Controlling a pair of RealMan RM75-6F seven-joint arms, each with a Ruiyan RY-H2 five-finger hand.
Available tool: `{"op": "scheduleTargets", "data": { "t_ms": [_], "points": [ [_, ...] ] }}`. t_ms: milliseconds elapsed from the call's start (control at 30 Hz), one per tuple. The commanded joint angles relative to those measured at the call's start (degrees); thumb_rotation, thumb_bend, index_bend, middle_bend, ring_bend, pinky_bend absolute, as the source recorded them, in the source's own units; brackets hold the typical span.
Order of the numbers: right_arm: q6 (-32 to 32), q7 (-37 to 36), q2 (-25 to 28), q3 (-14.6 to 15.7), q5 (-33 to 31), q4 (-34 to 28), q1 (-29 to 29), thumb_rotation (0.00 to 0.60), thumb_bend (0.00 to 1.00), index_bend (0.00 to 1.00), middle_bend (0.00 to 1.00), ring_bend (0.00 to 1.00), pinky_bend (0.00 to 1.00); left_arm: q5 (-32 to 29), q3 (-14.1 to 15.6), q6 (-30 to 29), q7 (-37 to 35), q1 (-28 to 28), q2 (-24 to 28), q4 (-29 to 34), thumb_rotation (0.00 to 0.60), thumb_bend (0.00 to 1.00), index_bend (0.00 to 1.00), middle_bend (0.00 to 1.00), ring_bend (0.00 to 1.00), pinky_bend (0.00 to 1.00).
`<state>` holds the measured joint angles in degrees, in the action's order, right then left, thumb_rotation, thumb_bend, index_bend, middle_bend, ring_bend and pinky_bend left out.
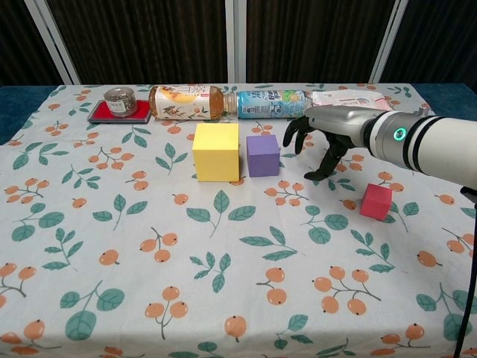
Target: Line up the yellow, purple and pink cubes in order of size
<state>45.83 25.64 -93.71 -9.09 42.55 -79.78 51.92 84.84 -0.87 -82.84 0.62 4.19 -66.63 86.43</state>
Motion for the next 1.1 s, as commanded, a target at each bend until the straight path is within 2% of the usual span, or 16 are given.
{"op": "scheduleTargets", "data": {
  "t_ms": [33,1100],
  "points": [
    [-0.2,-0.2,-0.4,0.1,0.0,0.4,0.2,0.6,0.19,0.24,0.29,0.06,0.05,0.1,0.1,-0.1,-0.1,-0.1,-0.1,-0.1,0.6,0.01,0.26,0.25,0.14,0.19],
    [-0.3,-0.4,-3.2,0.4,0.1,1.9,1.5,0.6,0.19,0.24,0.29,0.06,0.04,-0.2,0.1,-0.1,-0.2,-0.2,0.0,-0.5,0.6,0.01,0.26,0.25,0.14,0.19]
  ]
}}
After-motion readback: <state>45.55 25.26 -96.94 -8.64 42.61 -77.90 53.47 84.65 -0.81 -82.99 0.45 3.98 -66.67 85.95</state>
